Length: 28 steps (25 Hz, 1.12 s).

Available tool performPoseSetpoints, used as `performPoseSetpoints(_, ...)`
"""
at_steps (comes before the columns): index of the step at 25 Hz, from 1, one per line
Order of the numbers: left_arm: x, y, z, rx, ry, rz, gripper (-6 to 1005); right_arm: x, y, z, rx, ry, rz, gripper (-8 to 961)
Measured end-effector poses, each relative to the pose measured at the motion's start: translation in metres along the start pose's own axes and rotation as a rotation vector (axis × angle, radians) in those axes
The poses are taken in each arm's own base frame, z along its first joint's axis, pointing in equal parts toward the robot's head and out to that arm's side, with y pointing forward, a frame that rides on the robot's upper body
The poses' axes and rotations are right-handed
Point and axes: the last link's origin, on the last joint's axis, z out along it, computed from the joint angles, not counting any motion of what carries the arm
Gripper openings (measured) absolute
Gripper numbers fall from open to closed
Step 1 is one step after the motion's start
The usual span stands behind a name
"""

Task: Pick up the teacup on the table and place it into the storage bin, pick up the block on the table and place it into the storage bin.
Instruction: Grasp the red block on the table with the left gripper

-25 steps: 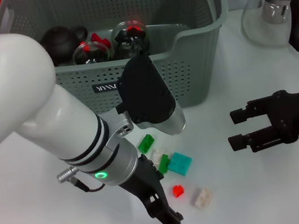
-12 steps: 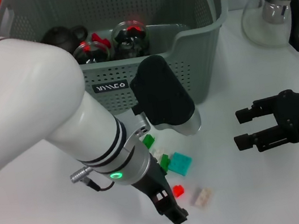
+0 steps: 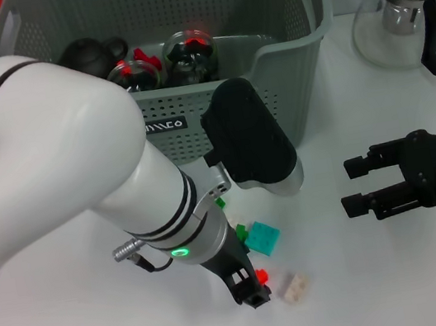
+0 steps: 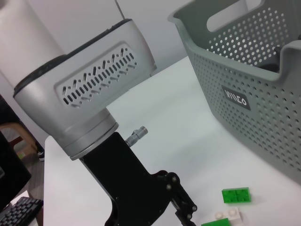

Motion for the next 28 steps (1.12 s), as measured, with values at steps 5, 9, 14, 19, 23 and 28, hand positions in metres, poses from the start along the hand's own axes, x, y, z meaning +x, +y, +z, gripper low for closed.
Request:
performPoseSetpoints(5,0.0,0.001,0.003,0.004,-0.007,0.01,546,0.0,0.0,0.0,0.0,0.0,-0.001,824)
performPoseSetpoints(9,0.001,0.003,0.004,0.006,-0.015,0.018,548,0.001,0.0,0.0,0.001,0.0,0.001,824)
performPoseSetpoints(14,0.004,0.004,0.006,0.012,-0.017,0.023,551,0.002,0.0,0.0,0.001,0.0,0.002,823)
performPoseSetpoints(19,0.002,0.003,0.01,0.016,-0.022,0.016,552,0.003,0.001,0.0,0.001,-0.001,0.005,822)
performPoseSetpoints(23,0.002,0.003,0.013,0.017,-0.033,0.015,547,0.003,0.001,0.0,0.001,-0.001,0.007,823)
performPoseSetpoints(28,0.003,0.004,0.015,0.019,-0.031,0.021,532,0.004,0.001,0.0,0.0,-0.002,0.008,823)
